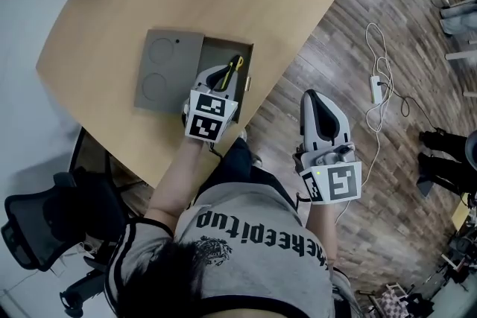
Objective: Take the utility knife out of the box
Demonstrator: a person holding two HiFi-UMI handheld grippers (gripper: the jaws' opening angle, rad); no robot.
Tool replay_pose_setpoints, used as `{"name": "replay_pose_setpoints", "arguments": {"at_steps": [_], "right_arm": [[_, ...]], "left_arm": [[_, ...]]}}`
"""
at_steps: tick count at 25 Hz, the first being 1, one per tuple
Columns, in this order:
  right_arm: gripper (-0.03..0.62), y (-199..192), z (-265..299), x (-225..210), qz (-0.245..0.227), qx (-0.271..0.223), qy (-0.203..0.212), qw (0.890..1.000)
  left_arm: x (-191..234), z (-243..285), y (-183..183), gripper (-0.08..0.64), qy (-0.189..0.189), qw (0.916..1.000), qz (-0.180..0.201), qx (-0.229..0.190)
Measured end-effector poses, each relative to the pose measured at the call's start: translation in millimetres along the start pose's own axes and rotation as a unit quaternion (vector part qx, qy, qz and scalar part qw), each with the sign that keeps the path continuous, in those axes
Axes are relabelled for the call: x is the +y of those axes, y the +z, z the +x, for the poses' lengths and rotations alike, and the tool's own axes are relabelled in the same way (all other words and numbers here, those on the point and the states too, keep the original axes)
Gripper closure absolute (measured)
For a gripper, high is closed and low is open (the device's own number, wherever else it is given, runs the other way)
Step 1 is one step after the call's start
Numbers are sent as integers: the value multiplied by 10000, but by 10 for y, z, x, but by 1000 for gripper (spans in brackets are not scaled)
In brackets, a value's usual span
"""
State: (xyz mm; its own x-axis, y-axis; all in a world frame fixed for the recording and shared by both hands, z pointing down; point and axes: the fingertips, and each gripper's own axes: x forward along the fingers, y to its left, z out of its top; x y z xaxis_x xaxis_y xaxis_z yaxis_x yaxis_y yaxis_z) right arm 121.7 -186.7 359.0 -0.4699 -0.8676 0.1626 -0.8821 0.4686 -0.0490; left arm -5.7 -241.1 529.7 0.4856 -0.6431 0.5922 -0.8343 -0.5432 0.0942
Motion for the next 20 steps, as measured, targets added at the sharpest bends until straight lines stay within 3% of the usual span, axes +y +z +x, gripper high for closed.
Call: {"name": "replay_pose_setpoints", "arguments": {"at_steps": [8, 20], "right_arm": [[586, -59, 3, -26, -1, 132, -118, 9998], [586, -66, -80, -46, -40, 199, -271, 9994]], "left_arm": [[12, 217, -300, 485, -103, 9986, -119, 498], [87, 384, -634, 443, 68, 9941, -250, 1054]]}}
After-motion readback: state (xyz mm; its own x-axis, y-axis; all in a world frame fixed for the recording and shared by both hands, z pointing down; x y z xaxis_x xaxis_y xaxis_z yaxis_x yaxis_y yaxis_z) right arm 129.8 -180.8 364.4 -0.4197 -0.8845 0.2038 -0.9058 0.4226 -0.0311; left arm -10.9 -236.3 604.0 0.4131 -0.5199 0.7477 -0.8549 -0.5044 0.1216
